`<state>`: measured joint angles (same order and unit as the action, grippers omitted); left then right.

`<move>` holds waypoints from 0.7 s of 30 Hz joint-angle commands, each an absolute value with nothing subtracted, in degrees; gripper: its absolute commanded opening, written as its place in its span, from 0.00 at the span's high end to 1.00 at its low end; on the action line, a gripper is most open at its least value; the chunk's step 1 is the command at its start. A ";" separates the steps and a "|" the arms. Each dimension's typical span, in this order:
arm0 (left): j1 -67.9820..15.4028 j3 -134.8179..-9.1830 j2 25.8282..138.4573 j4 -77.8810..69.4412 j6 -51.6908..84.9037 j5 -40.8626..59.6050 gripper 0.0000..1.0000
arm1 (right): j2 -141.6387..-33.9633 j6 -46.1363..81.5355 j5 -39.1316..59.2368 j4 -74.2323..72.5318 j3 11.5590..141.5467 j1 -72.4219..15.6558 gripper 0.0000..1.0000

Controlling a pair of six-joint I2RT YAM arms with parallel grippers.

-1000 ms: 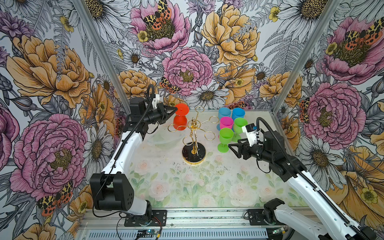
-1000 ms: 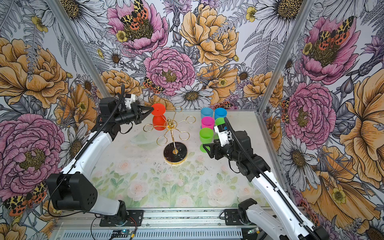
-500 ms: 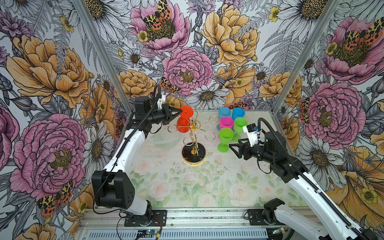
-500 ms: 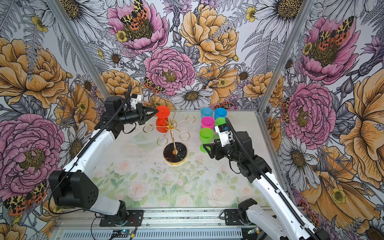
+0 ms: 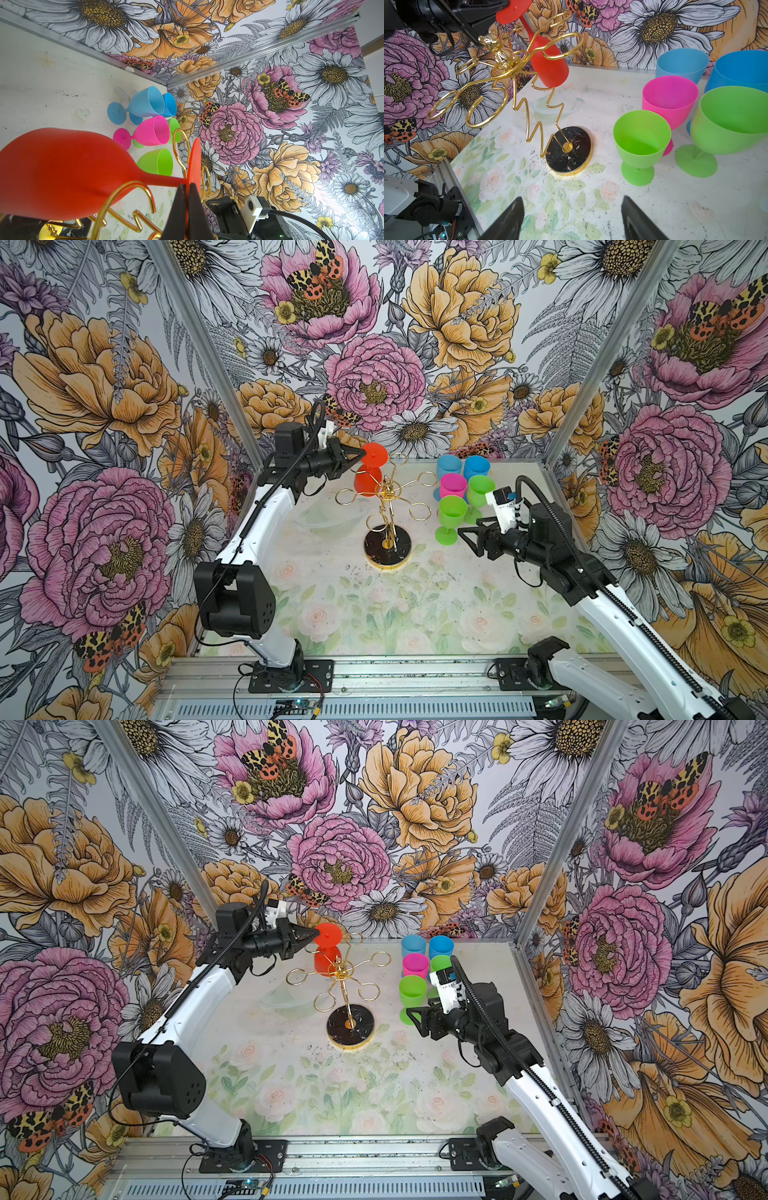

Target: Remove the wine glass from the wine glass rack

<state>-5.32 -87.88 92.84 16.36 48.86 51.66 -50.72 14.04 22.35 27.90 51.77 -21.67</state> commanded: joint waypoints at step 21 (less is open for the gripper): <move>3.89 -82.71 84.99 17.19 45.55 39.34 1.00 | -50.18 14.68 22.85 26.76 51.15 -21.57 0.26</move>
<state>2.74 -84.38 88.53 17.34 46.92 41.50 -50.72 14.06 22.37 27.90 51.77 -21.67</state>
